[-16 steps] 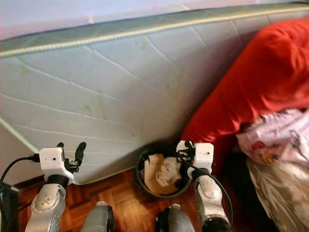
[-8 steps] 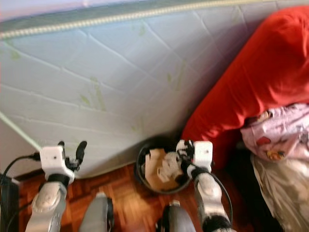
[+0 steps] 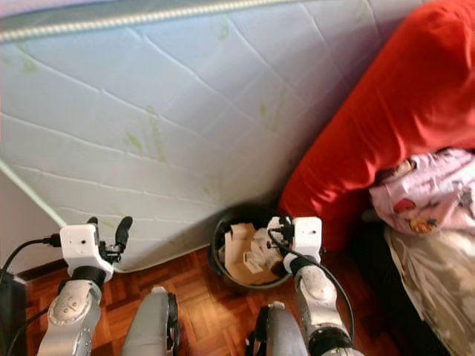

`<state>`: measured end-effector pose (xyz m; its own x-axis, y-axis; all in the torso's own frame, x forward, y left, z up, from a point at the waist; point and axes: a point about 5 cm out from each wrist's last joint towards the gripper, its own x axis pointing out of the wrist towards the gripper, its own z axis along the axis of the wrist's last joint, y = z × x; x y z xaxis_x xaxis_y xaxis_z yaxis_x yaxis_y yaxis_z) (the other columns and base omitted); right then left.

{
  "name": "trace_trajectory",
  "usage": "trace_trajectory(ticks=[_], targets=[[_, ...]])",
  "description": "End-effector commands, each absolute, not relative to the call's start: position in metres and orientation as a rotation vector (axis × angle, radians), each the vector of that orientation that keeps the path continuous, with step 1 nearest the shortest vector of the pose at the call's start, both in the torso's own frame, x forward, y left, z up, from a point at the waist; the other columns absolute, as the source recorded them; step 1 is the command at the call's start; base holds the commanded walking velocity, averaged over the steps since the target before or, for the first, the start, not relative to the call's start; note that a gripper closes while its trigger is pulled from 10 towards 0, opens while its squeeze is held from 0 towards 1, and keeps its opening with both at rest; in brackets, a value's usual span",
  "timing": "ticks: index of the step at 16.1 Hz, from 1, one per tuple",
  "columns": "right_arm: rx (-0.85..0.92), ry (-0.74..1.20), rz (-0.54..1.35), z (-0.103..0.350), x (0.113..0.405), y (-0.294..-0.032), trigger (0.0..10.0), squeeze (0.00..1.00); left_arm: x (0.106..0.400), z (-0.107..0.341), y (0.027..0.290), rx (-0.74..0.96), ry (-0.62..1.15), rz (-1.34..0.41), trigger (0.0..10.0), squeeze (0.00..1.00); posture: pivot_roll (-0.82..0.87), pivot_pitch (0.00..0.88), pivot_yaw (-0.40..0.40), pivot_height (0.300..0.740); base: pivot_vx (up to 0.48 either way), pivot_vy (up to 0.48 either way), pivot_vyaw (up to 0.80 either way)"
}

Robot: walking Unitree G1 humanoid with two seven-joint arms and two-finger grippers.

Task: Clean up the room

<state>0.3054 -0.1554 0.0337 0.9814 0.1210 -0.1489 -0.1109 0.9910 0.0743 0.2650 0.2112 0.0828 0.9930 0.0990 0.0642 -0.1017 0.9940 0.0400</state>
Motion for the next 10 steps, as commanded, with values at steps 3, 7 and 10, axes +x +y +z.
trace_trajectory(ticks=[3, 7, 10], targets=[[0.065, 0.177, 0.109, 0.0284, 0.3023, -0.1585, 10.0, 0.00, 0.2627, 0.0794, 0.2103, 0.043, -0.041, 0.103, 10.0, 0.00, 0.16, 0.220, -0.075, 0.611, 0.000, 0.000, 0.00], [0.053, 0.208, 0.112, 0.0250, 0.3022, -0.1586, 10.0, 0.00, 0.2628, 0.0787, 0.2104, 0.043, -0.036, 0.104, 10.0, 0.00, 0.16, 0.218, -0.076, 0.611, 0.000, 0.000, 0.00], [0.054, 0.211, 0.114, 0.0250, 0.3027, -0.1589, 10.0, 0.00, 0.2625, 0.0779, 0.2109, 0.042, -0.030, 0.105, 10.0, 0.00, 0.16, 0.216, -0.076, 0.611, 0.000, 0.000, 0.00]])
